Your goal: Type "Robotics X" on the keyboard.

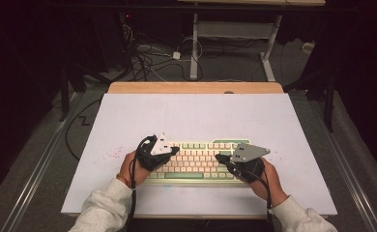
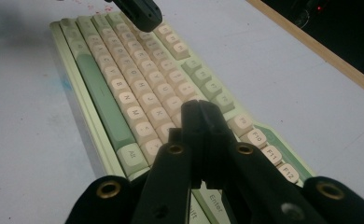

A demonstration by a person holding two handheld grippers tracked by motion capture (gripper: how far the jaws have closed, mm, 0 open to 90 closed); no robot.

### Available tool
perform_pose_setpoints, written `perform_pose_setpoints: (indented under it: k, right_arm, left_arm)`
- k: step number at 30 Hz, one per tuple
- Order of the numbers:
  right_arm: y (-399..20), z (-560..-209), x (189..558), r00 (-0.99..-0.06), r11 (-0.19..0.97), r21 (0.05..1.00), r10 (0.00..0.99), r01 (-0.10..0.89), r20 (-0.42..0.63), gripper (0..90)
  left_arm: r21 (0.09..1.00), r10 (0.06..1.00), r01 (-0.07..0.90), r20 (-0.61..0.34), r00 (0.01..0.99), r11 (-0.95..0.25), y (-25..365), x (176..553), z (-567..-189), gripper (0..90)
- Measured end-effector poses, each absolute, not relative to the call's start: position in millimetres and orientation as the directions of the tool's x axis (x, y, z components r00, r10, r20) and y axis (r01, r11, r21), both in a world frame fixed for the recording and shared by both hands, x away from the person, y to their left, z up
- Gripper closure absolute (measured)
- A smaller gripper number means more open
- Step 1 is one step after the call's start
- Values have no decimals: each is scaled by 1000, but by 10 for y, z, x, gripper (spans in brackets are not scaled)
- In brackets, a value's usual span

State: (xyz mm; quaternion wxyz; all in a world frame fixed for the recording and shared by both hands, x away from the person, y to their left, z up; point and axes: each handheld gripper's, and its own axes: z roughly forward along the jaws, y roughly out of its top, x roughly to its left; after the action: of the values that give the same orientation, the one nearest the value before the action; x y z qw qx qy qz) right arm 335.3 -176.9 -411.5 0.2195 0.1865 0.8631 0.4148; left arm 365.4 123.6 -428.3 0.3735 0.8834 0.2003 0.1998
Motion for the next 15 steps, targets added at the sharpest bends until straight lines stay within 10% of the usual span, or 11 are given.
perform_pose_setpoints:
  k: [15]
  right_arm:
    - [-1745, -4130, 3359, -837, 586, 798, 501, 140, -221, 900]
  left_arm:
    - [759, 528, 197, 218, 821, -620, 1494, 3489, -4242, 877]
